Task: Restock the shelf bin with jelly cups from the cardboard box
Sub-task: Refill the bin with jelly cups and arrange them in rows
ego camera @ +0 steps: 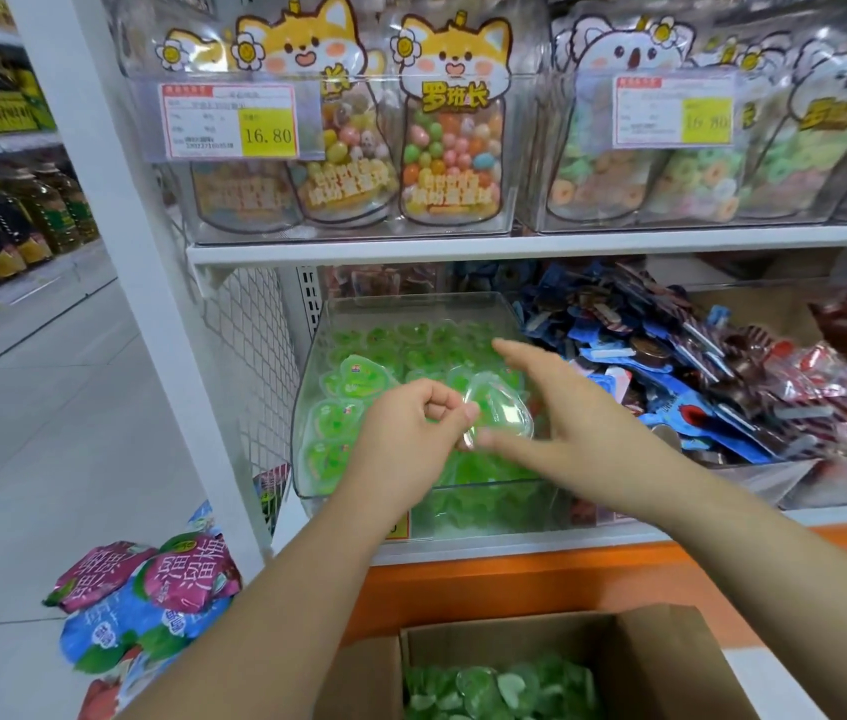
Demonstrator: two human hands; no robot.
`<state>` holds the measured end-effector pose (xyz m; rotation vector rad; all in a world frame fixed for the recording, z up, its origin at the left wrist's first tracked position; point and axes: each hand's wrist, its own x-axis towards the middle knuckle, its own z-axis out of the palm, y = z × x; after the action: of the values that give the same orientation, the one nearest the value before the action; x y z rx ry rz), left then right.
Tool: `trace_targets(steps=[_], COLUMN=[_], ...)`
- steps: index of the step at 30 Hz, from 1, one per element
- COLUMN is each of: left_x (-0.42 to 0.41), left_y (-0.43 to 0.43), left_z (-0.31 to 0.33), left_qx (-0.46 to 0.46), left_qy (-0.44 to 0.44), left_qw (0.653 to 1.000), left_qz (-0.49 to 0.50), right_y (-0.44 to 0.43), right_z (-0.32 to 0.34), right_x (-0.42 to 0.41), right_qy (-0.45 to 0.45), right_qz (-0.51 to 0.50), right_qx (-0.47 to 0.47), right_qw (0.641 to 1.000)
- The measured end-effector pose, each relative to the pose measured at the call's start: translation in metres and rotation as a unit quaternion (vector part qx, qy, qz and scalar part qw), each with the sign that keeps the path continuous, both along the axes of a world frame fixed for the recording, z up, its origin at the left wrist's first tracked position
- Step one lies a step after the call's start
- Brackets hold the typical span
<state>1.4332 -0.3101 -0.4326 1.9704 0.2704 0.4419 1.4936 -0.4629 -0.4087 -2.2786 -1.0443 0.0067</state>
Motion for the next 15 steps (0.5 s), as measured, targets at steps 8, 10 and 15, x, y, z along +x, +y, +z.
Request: trace_targets(steps=[8,10,15], left_x=[0.004,-0.001,-0.012], left_y=[-0.001,0.002,0.016], left_z=[-0.005,-0.007,-0.014], left_qx=[0.061,0.217,0.496], left_qy=[0.026,0.041,0.113], left_qw=[0.998,0.975,0.861], left_qz=[0.0,0.028,0.001], right_y=[-0.001,-0.001,0.003], right_z=[-0.013,-0.018,-0.034], right_x=[0.01,0.014,0.02], right_qy=[-0.131,-0.119,-0.099], right_qz=[0.033,0.027,0.03], right_qx=[-0.034,-0.046,-0.091], right_qw=[0.99,0.992,0.99])
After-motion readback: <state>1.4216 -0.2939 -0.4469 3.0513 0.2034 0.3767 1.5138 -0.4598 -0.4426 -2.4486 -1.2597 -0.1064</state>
